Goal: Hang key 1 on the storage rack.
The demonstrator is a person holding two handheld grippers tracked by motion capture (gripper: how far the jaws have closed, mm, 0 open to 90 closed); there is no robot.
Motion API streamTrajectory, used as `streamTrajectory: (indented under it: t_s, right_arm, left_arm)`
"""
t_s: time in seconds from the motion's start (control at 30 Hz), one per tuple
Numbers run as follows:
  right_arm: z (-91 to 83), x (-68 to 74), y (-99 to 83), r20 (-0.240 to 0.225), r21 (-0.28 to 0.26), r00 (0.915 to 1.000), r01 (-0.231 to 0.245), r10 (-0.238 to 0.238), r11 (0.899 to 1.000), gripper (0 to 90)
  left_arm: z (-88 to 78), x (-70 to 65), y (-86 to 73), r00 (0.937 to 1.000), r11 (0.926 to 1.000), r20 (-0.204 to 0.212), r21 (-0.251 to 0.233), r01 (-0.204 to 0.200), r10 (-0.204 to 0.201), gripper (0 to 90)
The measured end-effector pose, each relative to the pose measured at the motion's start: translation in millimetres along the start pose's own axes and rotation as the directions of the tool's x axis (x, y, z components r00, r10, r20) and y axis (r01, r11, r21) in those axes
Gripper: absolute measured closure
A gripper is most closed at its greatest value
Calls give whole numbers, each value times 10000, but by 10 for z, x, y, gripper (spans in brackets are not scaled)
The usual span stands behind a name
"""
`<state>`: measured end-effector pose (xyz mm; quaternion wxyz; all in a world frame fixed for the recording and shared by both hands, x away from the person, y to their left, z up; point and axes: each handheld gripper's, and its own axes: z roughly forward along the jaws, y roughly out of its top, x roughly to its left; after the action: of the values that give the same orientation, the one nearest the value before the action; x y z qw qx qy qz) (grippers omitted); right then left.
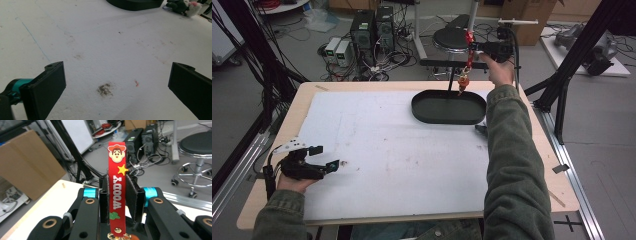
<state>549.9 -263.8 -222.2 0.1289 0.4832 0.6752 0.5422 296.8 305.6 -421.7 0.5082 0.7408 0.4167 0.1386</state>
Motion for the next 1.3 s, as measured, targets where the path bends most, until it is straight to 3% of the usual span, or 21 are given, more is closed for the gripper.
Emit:
streamTrajectory:
  t_s: [0.23, 0.37, 0.63, 0.77, 0.8, 0.83, 0.9, 0.97, 1.03, 1.13, 1.3]
  right_arm:
    - [122, -93, -46, 375, 339, 9993, -102, 89, 9994, 746]
    - [176, -102, -50, 375, 161, 9991, -211, 204, 9996, 747]
    - [243, -165, -65, 860, 34, 9962, -119, 116, 9999, 746]
    - [258, -167, -76, 862, -204, 9957, -310, 326, 9993, 739]
    - [276, -155, -82, 968, -216, 9951, -200, 220, 9996, 697]
    - [293, -147, -86, 814, -274, 9965, -147, 169, 9995, 539]
    - [320, -126, -91, 467, -145, 9986, -228, 234, 9996, 343]
    - [348, -104, -105, 208, 173, 9997, -149, 146, 9997, 202]
    - [382, -83, -126, 367, 565, 9993, -71, 50, 9984, 85]
    - [416, -35, -163, 1074, 1090, 9936, 244, -362, 9937, 5]
    - [435, 52, -184, 827, 1499, 9931, 702, -833, 9862, 5]
  left_arm:
    - [8, 3, -2, 10000, 10000, 20, 38, 4, -4, 17]
    - [12, 2, -3, 10000, 10000, 8, 32, -4, 4, 17]
    - [15, 9, -4, 10000, 10000, 18, 44, 20, -20, 17]
    - [16, 10, -4, 10000, 10000, 9, 67, 24, -24, 18]
    - [16, 11, -4, 10000, 10000, 22, 83, 8, -8, 17]
    - [17, 9, -5, 10000, 10000, 28, 90, 7, -7, 17]
    - [17, 4, -5, 10000, 9999, 53, 115, -12, 12, 17]
    - [15, 3, -5, 10000, 9999, 43, 114, -20, 19, 17]
    - [11, 3, -5, 10000, 10000, -3, 79, -36, 36, 17]
    - [10, 0, -4, 10000, 9999, 15, 99, -72, 71, 17]
    - [11, -3, -4, 10000, 9999, 15, 119, -58, 58, 17]
